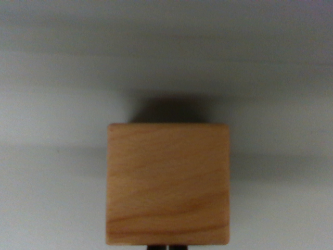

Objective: Push wooden cube

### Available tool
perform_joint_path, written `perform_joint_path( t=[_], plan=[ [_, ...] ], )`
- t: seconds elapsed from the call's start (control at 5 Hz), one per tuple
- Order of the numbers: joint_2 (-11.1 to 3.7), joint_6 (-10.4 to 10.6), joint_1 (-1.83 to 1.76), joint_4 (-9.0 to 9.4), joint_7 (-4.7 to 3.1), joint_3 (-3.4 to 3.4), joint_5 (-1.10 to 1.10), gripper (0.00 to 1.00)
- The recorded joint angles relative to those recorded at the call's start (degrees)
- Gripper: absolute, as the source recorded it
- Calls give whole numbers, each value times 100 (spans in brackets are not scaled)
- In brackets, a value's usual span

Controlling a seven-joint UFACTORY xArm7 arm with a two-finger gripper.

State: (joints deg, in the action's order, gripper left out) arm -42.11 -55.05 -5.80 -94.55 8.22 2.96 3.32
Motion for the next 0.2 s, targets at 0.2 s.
perform_joint_path(
  t=[0.2],
  plan=[
    [0,0,0,0,0,0,0,100]
  ],
)
